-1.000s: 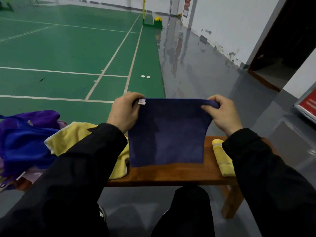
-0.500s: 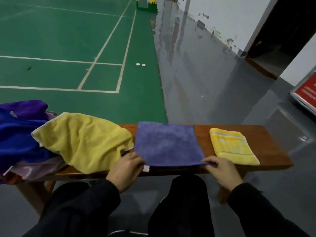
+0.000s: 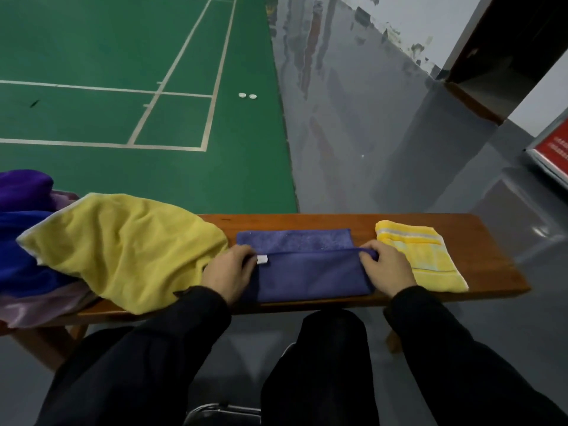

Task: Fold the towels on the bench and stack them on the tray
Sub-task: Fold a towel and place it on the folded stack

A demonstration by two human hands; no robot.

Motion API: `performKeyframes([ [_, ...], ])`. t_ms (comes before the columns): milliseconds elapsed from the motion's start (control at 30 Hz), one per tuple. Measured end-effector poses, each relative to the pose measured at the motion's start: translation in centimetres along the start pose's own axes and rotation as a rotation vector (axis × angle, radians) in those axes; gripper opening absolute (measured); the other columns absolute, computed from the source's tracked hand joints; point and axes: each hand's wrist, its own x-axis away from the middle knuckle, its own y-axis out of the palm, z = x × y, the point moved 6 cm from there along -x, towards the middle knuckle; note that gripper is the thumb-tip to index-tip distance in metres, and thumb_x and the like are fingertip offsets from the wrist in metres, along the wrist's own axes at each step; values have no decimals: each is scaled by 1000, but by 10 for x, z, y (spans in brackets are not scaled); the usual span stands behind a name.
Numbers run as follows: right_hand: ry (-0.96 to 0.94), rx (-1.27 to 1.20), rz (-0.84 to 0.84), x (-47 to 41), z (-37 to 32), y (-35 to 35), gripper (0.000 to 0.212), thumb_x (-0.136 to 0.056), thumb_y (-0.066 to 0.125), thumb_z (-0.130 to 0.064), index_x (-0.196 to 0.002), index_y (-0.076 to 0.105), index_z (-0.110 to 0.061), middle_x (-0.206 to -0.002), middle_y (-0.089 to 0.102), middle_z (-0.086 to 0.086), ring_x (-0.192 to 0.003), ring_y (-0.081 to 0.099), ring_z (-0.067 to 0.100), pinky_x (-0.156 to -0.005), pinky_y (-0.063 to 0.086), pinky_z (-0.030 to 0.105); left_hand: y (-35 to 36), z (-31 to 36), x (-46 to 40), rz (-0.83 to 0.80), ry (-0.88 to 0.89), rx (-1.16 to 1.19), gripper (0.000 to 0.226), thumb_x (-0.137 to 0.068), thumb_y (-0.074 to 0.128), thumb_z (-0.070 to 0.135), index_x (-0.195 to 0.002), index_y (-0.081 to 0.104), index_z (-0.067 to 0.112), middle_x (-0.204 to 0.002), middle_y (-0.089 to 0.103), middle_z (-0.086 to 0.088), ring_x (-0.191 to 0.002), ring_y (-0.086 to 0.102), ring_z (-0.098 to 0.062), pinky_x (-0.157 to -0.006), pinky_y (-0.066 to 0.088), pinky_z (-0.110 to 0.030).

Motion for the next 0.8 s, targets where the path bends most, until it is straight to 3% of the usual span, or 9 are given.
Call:
performKeyframes([
  [233,67,72,38,-60,-9,11,6,-96,58,-32,-96,64,-30,-94,70,-3,-88,63,25,-78,55,39,12,-11,-70,-24,-69,-40,12,-99,58,23,-90,65,18,-94,71,-10,-88,64,-35,-71,48,-39],
  [433,65,190,20,-82,-2,32,11,-99,56,-34,-102,65,-29,-103,70,-2,-91,60,23,-72,45,32,31,-28,-82,-58,-128,-102,11,-99,54,25,-91,61,22,-98,69,-6,-89,64,-31,-71,50,-39],
  [500,59,209,25,-86,0,38,14,-100,56,-37,-107,65,-29,-109,69,-1,-97,62,25,-74,44,32,33,-32,-80,-41,-138,-91,18,-94,56,22,-108,65,17,-108,68,-11,-100,62,-35,-84,53,-44],
  [567,49,201,41,-87,1,44,24,-100,58,-41,-119,63,-27,-120,66,0,-107,61,26,-80,47,34,28,-32,-75,17,-138,-143,49,-83,57,24,-130,59,12,-125,62,-17,-116,56,-38,-100,47,-47],
  [633,32,154,107,-85,1,45,39,-99,61,-43,-133,59,-22,-130,60,5,-117,58,28,-91,48,37,21,-19,-65,101,-59,-217,68,-75,55,31,-140,52,12,-139,54,-15,-132,46,-38,-109,41,-52],
  [733,-168,119,320,-71,-11,40,45,-98,59,-35,-136,60,-12,-137,58,12,-124,55,32,-104,45,43,35,10,-40,88,200,-266,64,-85,51,37,-144,52,12,-150,49,-15,-144,38,-35,-111,39,-53],
  [800,-374,177,320,-58,-22,50,47,-97,55,-33,-139,60,-13,-144,56,11,-130,52,30,-109,42,43,61,16,-27,-57,215,-311,65,-97,39,52,-153,43,18,-161,37,-11,-152,28,-30,-118,30,-51],
])
